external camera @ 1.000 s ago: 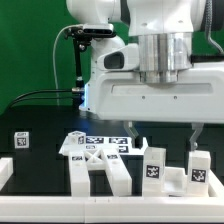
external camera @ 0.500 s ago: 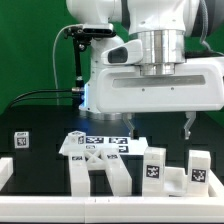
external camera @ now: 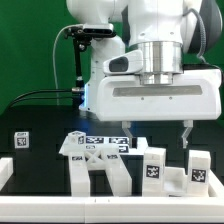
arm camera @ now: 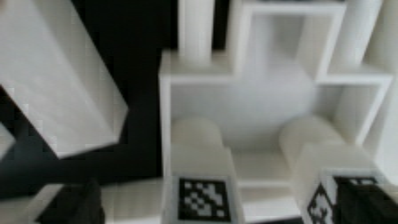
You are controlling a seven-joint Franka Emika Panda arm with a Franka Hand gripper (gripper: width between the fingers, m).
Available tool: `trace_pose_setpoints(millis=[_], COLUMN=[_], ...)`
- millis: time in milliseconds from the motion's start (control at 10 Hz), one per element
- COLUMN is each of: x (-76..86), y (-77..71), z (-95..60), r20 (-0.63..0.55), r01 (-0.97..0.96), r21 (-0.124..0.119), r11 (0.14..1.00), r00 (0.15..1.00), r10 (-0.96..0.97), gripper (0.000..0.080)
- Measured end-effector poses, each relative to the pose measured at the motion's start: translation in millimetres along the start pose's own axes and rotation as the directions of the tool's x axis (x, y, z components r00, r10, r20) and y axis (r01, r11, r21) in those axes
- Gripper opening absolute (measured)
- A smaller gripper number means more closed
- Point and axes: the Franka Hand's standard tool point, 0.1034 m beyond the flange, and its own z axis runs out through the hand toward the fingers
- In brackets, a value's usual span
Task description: Assemble chair
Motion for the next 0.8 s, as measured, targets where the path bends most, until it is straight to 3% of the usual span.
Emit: trace_pose_setpoints(millis=[200,500,800], x=[-6.3,-28.0,-24.2], y=[-4.7,-4.1,-7.4], z=[13.2,38.8,42.7], r20=[-0.137,-0.12,-0.101], r01=[0.025,0.043,0.032], r21=[-0.007,-0.021,-0.017], r11=[1.0,0.999,0.999], r00=[0.99,0.992,0.994], r10=[-0.025,-0.045,-0.033], gripper=[0.0648,0.0648,0.0648])
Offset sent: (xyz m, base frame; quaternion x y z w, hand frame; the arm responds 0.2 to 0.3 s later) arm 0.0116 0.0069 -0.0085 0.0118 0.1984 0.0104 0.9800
